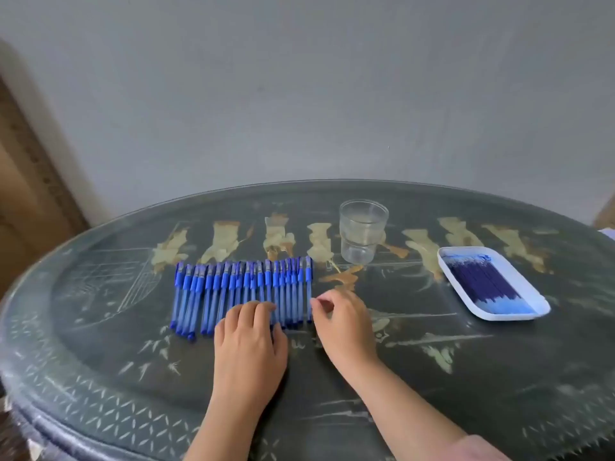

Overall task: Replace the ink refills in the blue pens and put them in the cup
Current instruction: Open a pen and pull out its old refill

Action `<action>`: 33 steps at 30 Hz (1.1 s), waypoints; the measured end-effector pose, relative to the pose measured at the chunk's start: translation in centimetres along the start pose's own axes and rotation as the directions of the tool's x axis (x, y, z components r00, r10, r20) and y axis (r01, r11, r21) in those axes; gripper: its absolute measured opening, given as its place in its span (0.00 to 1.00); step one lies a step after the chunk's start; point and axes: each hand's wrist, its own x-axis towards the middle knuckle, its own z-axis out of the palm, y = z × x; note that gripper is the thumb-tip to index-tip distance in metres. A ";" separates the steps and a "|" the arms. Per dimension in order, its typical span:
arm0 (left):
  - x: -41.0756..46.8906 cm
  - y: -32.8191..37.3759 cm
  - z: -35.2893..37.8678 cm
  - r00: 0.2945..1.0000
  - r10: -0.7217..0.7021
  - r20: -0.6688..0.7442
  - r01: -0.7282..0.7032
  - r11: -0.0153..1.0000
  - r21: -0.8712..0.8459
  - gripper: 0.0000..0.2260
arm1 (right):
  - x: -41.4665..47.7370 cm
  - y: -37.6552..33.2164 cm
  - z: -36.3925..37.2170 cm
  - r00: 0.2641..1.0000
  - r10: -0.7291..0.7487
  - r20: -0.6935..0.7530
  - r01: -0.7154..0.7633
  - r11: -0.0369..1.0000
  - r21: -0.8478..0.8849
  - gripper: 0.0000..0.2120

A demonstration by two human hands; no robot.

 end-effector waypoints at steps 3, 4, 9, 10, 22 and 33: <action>0.2 -0.1 0.4 0.999 0.021 -0.039 -0.020 1.000 0.008 0.14 | 0.8 -0.3 0.8 0.999 0.016 -0.029 -0.018 0.997 -0.077 0.12; 0.1 -0.3 0.5 0.998 0.024 -0.055 -0.023 0.999 0.025 0.13 | 0.8 -0.7 0.7 0.999 0.029 -0.021 -0.031 0.996 -0.080 0.12; -0.1 -0.4 0.7 0.997 0.046 -0.060 -0.044 0.998 0.044 0.13 | 0.8 -0.5 1.0 1.000 0.006 -0.026 -0.008 0.994 -0.105 0.10; -0.1 -0.3 0.6 0.998 0.045 -0.050 -0.043 0.998 0.044 0.13 | 0.8 -0.5 1.0 1.000 0.008 -0.024 -0.011 0.993 -0.115 0.10; 0.0 -0.2 0.8 0.999 0.031 -0.018 -0.031 0.999 0.039 0.11 | 0.9 -1.0 0.8 0.998 0.068 -0.006 -0.068 0.989 -0.134 0.16; -0.1 -0.2 0.5 1.000 0.025 -0.018 -0.025 1.000 -0.001 0.11 | -0.1 1.0 -1.9 0.965 0.173 -0.198 -0.151 0.981 0.121 0.10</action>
